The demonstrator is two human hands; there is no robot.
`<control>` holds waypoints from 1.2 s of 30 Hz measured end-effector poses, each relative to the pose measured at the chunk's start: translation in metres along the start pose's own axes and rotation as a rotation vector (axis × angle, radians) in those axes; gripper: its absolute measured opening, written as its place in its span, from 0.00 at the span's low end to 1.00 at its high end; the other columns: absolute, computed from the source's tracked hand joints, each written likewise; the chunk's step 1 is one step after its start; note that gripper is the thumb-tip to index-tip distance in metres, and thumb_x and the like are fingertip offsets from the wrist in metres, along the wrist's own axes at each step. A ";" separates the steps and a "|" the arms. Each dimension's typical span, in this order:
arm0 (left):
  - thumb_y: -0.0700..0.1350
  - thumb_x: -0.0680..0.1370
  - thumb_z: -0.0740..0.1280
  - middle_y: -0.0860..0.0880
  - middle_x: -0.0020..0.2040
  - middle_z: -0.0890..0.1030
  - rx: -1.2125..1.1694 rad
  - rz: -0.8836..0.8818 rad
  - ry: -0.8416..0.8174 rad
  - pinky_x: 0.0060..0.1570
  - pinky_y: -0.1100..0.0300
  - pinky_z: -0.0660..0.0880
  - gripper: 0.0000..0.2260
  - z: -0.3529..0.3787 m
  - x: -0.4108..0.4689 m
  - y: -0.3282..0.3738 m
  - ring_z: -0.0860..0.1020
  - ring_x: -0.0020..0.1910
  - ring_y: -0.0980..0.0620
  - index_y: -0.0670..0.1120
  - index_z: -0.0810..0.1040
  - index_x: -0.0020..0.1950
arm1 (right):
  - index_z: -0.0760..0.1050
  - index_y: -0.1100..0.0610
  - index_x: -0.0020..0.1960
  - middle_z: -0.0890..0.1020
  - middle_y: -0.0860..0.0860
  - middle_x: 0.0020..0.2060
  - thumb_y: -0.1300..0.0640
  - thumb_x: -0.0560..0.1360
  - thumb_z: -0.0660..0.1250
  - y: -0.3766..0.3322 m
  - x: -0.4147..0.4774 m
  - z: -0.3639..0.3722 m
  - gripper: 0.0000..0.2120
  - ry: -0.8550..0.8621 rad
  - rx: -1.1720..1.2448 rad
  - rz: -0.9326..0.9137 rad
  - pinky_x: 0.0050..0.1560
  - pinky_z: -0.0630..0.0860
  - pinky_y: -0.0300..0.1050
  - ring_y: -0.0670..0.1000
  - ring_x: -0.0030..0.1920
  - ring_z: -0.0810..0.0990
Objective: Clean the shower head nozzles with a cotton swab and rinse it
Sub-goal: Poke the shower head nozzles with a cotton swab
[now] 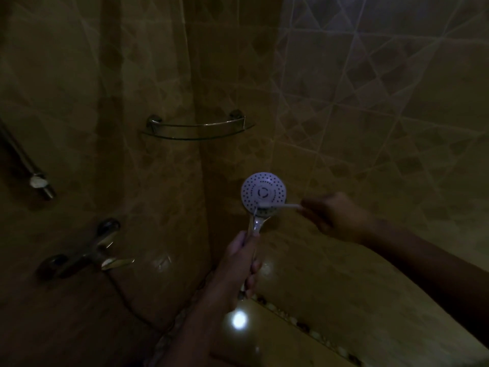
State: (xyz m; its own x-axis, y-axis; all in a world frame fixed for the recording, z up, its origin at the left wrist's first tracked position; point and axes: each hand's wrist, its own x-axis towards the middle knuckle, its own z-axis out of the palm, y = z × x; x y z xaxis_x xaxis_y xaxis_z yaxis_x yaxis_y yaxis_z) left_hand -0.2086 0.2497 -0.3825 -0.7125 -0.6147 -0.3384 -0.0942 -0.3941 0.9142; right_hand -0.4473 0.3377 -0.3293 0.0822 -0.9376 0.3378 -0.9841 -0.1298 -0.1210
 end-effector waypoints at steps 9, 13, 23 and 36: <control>0.57 0.81 0.60 0.54 0.25 0.68 0.047 0.023 0.024 0.20 0.69 0.59 0.11 0.001 0.002 0.000 0.63 0.18 0.56 0.52 0.74 0.45 | 0.76 0.53 0.44 0.74 0.43 0.30 0.52 0.81 0.61 -0.009 0.002 0.001 0.10 -0.015 -0.056 0.002 0.26 0.67 0.31 0.40 0.26 0.71; 0.57 0.81 0.60 0.53 0.26 0.68 0.054 0.033 0.039 0.19 0.69 0.59 0.11 -0.002 0.004 -0.001 0.63 0.18 0.56 0.55 0.74 0.42 | 0.75 0.55 0.40 0.71 0.43 0.25 0.50 0.81 0.59 -0.003 0.013 -0.006 0.15 0.256 -0.055 0.227 0.24 0.64 0.38 0.42 0.22 0.70; 0.57 0.81 0.60 0.54 0.25 0.68 0.019 0.016 0.047 0.22 0.67 0.58 0.11 -0.003 0.002 0.001 0.62 0.19 0.56 0.61 0.76 0.40 | 0.74 0.54 0.38 0.71 0.45 0.24 0.49 0.81 0.60 -0.008 0.020 -0.007 0.15 0.233 -0.042 0.212 0.23 0.65 0.43 0.44 0.21 0.69; 0.57 0.81 0.59 0.53 0.25 0.68 0.070 0.076 0.049 0.20 0.69 0.60 0.10 -0.006 0.009 -0.001 0.63 0.18 0.56 0.56 0.74 0.42 | 0.77 0.53 0.44 0.73 0.43 0.29 0.52 0.81 0.61 -0.031 0.019 -0.007 0.10 -0.060 -0.075 0.036 0.26 0.71 0.36 0.42 0.26 0.73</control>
State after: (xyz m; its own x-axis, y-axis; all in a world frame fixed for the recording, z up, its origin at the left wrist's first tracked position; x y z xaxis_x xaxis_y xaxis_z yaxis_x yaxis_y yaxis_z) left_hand -0.2107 0.2402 -0.3874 -0.6849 -0.6740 -0.2768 -0.0911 -0.2977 0.9503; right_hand -0.4166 0.3258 -0.3129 0.0536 -0.9593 0.2773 -0.9954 -0.0734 -0.0613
